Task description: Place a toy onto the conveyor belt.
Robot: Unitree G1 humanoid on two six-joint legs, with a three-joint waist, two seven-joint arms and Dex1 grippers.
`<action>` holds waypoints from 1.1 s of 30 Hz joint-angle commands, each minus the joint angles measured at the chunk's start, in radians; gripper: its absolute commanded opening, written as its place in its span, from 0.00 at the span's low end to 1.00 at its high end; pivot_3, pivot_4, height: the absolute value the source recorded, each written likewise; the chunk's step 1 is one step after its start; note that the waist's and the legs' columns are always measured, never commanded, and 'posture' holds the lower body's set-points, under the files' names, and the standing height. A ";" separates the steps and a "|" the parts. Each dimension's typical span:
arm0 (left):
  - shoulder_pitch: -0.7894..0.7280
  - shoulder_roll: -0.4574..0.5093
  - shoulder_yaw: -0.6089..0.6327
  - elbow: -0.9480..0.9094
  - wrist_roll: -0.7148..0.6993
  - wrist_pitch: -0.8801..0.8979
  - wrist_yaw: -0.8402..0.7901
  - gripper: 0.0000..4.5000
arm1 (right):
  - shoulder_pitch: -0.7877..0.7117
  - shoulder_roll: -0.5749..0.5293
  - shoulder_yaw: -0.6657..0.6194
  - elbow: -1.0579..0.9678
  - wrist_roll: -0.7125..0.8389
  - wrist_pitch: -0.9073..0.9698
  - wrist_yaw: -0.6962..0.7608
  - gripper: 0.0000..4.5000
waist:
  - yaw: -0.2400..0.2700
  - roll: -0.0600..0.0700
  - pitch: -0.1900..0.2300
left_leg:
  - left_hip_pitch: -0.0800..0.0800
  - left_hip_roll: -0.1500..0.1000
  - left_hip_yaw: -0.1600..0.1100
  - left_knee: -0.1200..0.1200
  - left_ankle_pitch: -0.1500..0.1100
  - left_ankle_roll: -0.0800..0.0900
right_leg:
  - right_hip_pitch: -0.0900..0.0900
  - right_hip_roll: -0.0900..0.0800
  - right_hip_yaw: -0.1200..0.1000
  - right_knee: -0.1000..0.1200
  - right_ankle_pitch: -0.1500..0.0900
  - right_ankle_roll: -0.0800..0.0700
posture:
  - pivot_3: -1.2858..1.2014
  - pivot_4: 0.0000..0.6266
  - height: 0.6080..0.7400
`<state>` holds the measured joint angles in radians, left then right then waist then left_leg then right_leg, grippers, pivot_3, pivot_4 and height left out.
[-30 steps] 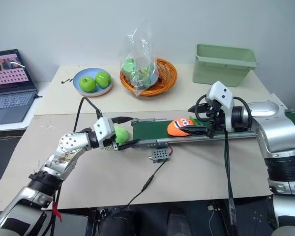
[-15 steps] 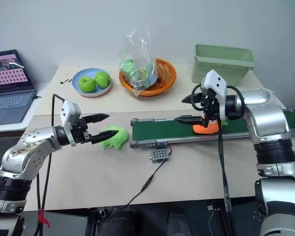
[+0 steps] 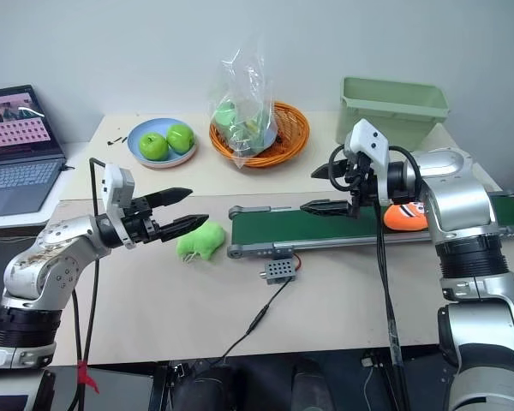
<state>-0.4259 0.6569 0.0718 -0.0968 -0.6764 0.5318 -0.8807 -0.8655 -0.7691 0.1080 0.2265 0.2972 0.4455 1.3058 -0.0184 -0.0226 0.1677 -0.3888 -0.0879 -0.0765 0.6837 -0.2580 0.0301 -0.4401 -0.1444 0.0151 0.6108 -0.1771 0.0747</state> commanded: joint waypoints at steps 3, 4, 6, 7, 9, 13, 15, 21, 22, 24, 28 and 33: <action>-0.025 -0.018 0.042 -0.058 -0.050 0.054 0.016 0.99 | -0.031 0.000 -0.024 -0.016 0.005 -0.020 0.000 1.00 | 0.000 0.000 0.000 | 0.000 0.000 0.000 0.000 0.000 0.000 | 0.000 0.000 0.000 0.000 0.000 0.000 | 0.52 0.24 1.00; -0.027 -0.021 0.044 -0.061 -0.050 0.056 0.021 0.99 | -0.029 0.001 -0.024 -0.017 0.006 -0.019 -0.001 1.00 | 0.000 0.000 0.000 | 0.000 0.000 0.000 0.000 0.000 0.000 | 0.000 0.000 0.000 0.000 0.000 0.000 | 0.52 0.24 1.00; -0.032 -0.030 0.053 -0.064 -0.051 0.060 0.037 0.99 | -0.026 0.002 -0.025 -0.021 0.007 -0.018 -0.002 1.00 | 0.000 0.000 0.000 | 0.000 0.000 0.000 0.000 0.000 0.000 | 0.000 0.000 0.000 0.000 0.000 0.000 | 0.52 0.24 1.00; -0.032 -0.033 0.058 -0.067 -0.052 0.064 0.043 0.99 | -0.025 0.002 -0.025 -0.023 0.007 -0.017 -0.002 1.00 | 0.000 0.000 0.000 | 0.000 0.000 0.000 0.000 0.000 0.000 | 0.000 0.000 0.000 0.000 0.000 0.000 | 0.52 0.24 1.00; -0.024 -0.036 0.065 -0.083 -0.055 0.072 0.050 0.99 | -0.021 0.000 -0.028 -0.028 0.010 -0.015 -0.002 1.00 | 0.000 0.000 0.000 | 0.000 0.000 0.000 0.000 0.000 0.000 | 0.000 0.000 0.000 0.000 0.000 0.000 | 0.52 0.24 1.00; -0.016 -0.042 0.075 -0.102 -0.063 0.086 0.062 0.99 | -0.016 -0.002 -0.030 -0.031 0.011 -0.014 0.000 1.00 | 0.000 0.000 0.000 | 0.000 0.000 0.000 0.000 0.000 0.000 | 0.000 0.000 0.000 0.000 0.000 0.000 | 0.52 0.24 1.00; -0.016 -0.043 0.078 -0.105 -0.064 0.092 0.062 0.99 | -0.013 -0.003 -0.031 -0.035 0.014 -0.014 0.003 1.00 | 0.000 0.000 0.000 | 0.000 0.000 0.000 0.000 0.000 0.000 | 0.000 0.000 0.000 0.000 0.000 0.000 | 0.52 0.24 1.00; -0.037 -0.051 0.075 -0.098 -0.060 0.098 0.069 0.99 | -0.009 0.000 -0.032 -0.041 0.017 -0.010 -0.002 1.00 | 0.001 0.000 0.000 | 0.000 0.000 0.000 0.000 0.000 0.000 | 0.000 0.000 0.000 0.000 0.000 0.000 | 0.52 0.24 1.00; -0.040 -0.053 0.073 -0.097 -0.059 0.099 0.069 0.99 | -0.008 0.001 -0.033 -0.042 0.017 -0.009 -0.003 1.00 | 0.001 0.000 0.000 | 0.000 0.000 0.000 0.000 0.000 0.000 | 0.000 0.000 0.000 0.000 0.000 0.000 | 0.52 0.24 1.00; -0.043 -0.056 0.071 -0.097 -0.058 0.100 0.071 0.99 | -0.003 0.002 -0.033 -0.048 0.018 -0.007 -0.005 1.00 | 0.001 0.000 0.000 | 0.000 0.000 0.000 0.000 0.000 0.000 | 0.000 0.000 0.000 0.000 0.000 0.000 | 0.52 0.24 1.00; -0.051 -0.059 0.070 -0.093 -0.059 0.102 0.068 0.99 | 0.005 0.005 -0.036 -0.058 0.022 -0.001 -0.012 1.00 | 0.001 0.000 0.000 | 0.000 0.000 0.000 0.000 0.000 0.000 | 0.000 0.000 0.000 0.000 0.000 0.000 | 0.52 0.24 1.00; -0.061 -0.059 0.079 -0.087 -0.069 0.108 0.065 0.99 | 0.008 0.008 -0.038 -0.065 0.025 0.003 -0.017 1.00 | 0.001 0.000 0.000 | 0.000 0.000 0.000 0.000 0.000 0.000 | 0.000 0.000 0.000 0.000 0.000 0.000 | 0.52 0.24 1.00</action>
<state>-0.4623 0.5975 0.1237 -0.1664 -0.7284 0.6391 -0.8108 -0.8478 -0.7592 0.1064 0.1985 0.2984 0.4468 1.2956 -0.0175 -0.0227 0.1678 -0.3888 -0.0880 -0.0765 0.6837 -0.2580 0.0300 -0.4400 -0.1445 0.0152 0.6108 -0.1771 0.0747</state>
